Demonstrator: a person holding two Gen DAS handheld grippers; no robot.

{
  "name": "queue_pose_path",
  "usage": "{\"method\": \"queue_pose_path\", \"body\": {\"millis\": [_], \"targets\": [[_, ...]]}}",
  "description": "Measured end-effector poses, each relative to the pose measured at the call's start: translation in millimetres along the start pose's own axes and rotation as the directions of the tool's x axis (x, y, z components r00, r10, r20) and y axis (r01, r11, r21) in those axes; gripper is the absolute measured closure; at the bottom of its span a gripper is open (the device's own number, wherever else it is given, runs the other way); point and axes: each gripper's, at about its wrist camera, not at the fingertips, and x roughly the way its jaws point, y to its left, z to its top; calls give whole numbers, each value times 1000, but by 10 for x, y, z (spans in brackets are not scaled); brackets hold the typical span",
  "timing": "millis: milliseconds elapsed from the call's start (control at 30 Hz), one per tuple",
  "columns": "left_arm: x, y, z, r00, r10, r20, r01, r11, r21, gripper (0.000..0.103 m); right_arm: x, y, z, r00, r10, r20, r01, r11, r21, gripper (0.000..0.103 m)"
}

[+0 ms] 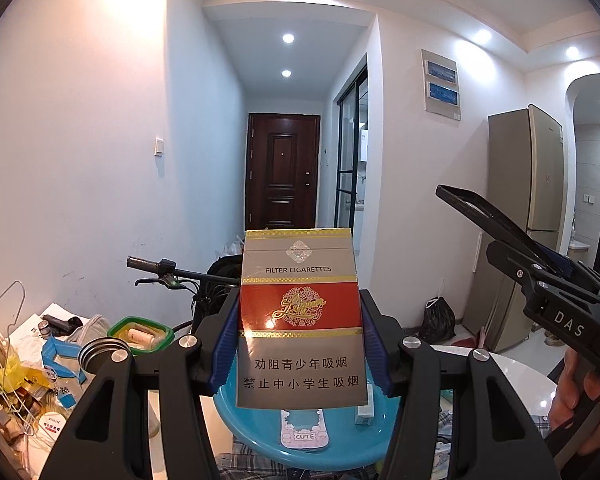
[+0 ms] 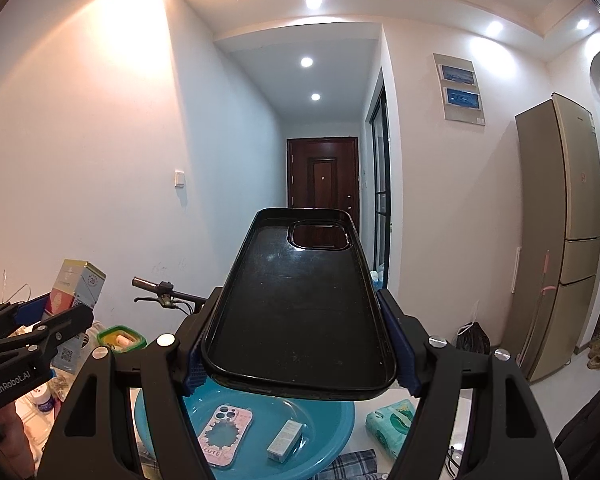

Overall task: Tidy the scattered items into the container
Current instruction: 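Lift the cigarette pack and black phone case up toward the blue basin with both tools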

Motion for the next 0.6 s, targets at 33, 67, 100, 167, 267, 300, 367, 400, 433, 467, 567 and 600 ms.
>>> {"method": "queue_pose_path", "body": {"millis": [33, 67, 100, 167, 267, 300, 367, 400, 433, 467, 567, 600], "targets": [[10, 0, -5, 1000, 0, -1, 0, 1000, -1, 46, 12, 1, 0, 1000, 4, -4, -4, 1000, 0, 32], [20, 0, -10, 1000, 1, -4, -1, 1000, -1, 46, 25, 5, 1, 1000, 9, -7, -9, 1000, -1, 32], [34, 4, -15, 1000, 3, -6, -3, 1000, -1, 46, 40, 16, -6, 1000, 12, -11, -12, 1000, -2, 32], [71, 12, -24, 1000, 5, -10, -5, 1000, -5, 46, 80, 32, -23, 1000, 15, -21, -15, 1000, -5, 32], [161, 36, -55, 1000, 0, -24, 0, 1000, -13, 46, 159, 60, -71, 999, 19, -46, -20, 1000, -10, 32], [201, 45, -70, 999, -3, -33, 2, 1000, -16, 46, 194, 52, -80, 998, 22, -54, -23, 1000, -9, 32], [280, 60, -103, 999, -11, -48, 10, 1000, -22, 46, 266, 50, -114, 997, 26, -74, -27, 1000, -6, 32], [330, 72, -125, 998, -16, -57, 15, 1000, -25, 46, 307, 35, -114, 996, 27, -84, -28, 1000, -6, 32], [386, 82, -149, 998, -18, -67, 16, 1000, -27, 46, 353, 32, -136, 995, 28, -96, -29, 1000, -6, 32], [430, 89, -167, 997, -17, -74, 15, 999, -29, 46, 391, 27, -155, 994, 29, -106, -30, 1000, -4, 32], [622, 135, -252, 993, -18, -118, 14, 999, -36, 46, 514, 7, -227, 989, 32, -144, -33, 999, -1, 32], [689, 152, -286, 991, -23, -134, 17, 999, -41, 46, 544, 3, -252, 987, 33, -155, -33, 999, -1, 32]]}}
